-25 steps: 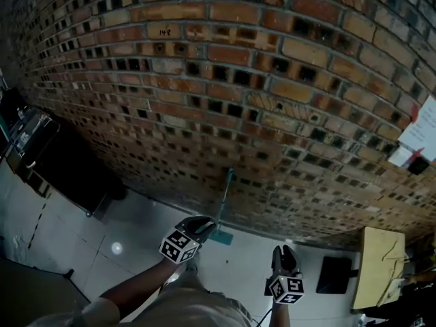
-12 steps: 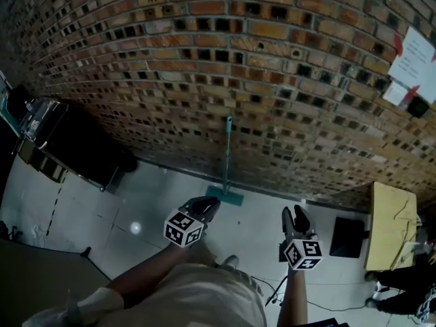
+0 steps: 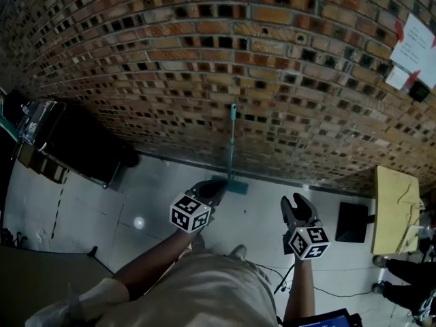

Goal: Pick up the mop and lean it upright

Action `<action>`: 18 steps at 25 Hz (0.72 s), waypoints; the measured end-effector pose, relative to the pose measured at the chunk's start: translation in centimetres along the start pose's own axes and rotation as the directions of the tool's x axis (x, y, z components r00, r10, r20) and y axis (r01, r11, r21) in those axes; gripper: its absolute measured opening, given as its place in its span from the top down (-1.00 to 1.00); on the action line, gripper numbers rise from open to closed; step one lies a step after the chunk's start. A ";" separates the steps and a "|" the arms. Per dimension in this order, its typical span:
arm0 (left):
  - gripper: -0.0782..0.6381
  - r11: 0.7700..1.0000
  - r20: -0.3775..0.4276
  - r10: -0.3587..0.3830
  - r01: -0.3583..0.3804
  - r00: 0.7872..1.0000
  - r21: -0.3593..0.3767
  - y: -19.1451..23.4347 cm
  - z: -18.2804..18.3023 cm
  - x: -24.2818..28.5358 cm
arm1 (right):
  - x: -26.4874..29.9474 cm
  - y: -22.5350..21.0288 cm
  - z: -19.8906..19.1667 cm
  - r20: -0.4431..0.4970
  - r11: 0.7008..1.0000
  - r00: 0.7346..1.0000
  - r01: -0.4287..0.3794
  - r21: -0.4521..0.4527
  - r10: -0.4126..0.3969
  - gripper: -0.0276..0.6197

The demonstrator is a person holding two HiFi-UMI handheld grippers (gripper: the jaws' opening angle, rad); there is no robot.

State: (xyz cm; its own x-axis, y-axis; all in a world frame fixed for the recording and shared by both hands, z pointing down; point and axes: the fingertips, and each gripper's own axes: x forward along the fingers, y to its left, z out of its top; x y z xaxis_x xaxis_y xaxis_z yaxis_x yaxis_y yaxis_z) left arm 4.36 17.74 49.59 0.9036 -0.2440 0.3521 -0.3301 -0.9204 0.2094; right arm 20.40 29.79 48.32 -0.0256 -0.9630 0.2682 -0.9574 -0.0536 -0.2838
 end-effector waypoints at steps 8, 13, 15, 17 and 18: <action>0.73 0.996 -0.024 -0.093 0.093 0.995 -0.002 3.7 -1.0 -3.1 | 2.6 3.0 -0.2 0.004 0.999 0.999 0.045 -0.027 -0.045 0.48; 0.73 0.992 -0.061 -0.125 0.126 0.990 0.003 5.7 -2.4 -4.6 | 3.3 4.1 -1.5 -0.006 0.996 0.997 0.082 -0.039 -0.082 0.52; 0.73 0.991 -0.072 -0.134 0.133 0.988 -0.007 6.6 -3.0 -4.9 | 3.5 4.4 -2.4 -0.022 0.994 0.995 0.098 -0.046 -0.099 0.57; 0.73 0.990 -0.084 -0.142 0.141 0.986 -0.014 7.2 -3.5 -5.1 | 3.7 4.5 -3.2 -0.040 0.992 0.993 0.112 -0.058 -0.114 0.57; 0.73 0.989 -0.091 -0.146 0.145 0.985 -0.016 7.4 -3.7 -5.1 | 3.8 4.6 -3.6 -0.049 0.991 0.991 0.119 -0.068 -0.122 0.57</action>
State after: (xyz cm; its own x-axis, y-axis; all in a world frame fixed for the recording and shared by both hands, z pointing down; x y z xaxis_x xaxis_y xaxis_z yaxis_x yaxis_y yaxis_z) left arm -3.71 13.26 52.73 0.9136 -0.0779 0.3991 -0.1996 -0.9410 0.2733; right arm 14.83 26.87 51.37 0.0774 -0.9352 0.3455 -0.9709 -0.1494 -0.1870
